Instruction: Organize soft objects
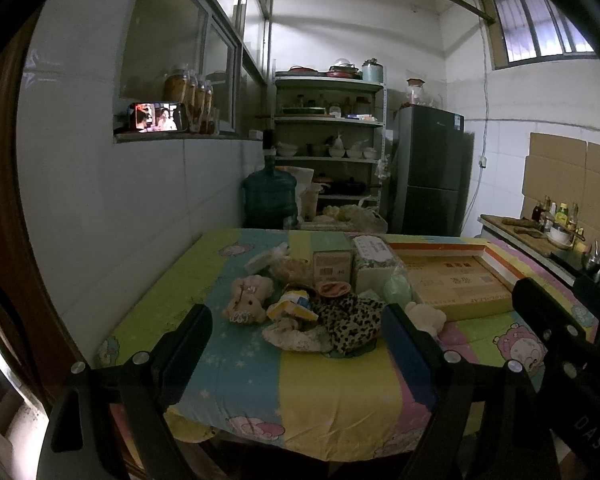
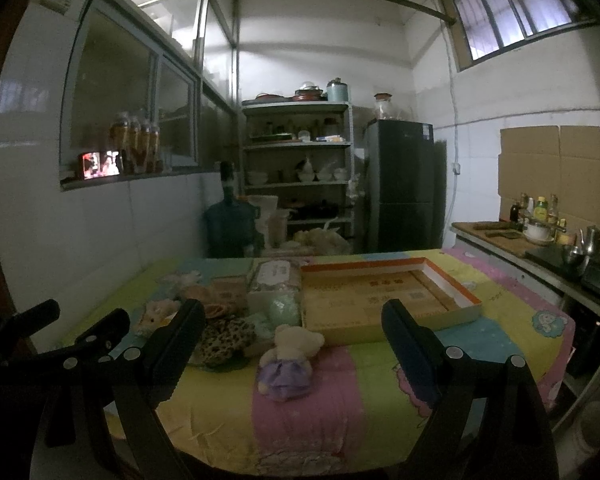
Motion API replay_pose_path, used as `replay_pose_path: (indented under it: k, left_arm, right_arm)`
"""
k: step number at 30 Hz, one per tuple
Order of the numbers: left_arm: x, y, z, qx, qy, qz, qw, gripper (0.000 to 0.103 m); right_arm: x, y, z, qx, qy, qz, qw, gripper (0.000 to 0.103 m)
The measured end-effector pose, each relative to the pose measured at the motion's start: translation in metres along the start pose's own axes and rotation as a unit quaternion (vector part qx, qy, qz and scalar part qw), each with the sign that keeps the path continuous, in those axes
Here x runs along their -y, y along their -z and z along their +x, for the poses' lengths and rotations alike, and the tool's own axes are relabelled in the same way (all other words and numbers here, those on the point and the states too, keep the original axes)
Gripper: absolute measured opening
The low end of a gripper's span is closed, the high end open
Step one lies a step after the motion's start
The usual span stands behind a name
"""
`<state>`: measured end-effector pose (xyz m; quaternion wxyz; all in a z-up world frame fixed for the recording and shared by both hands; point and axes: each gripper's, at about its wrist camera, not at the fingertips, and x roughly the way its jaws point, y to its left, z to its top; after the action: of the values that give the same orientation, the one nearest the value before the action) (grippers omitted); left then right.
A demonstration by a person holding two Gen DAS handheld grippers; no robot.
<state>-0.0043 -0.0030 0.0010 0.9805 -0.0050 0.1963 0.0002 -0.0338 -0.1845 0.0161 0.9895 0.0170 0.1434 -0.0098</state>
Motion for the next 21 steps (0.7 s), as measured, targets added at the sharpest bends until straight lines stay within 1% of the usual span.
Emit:
replay_pose_path:
  k: [21]
  left_arm:
    - [-0.0055,0.0007,0.0006,-0.001,0.001,-0.003,1.0000,0.087]
  right_arm:
    - [-0.0030,-0.0033,-0.0030,0.001,0.000,0.000,1.000,0.091]
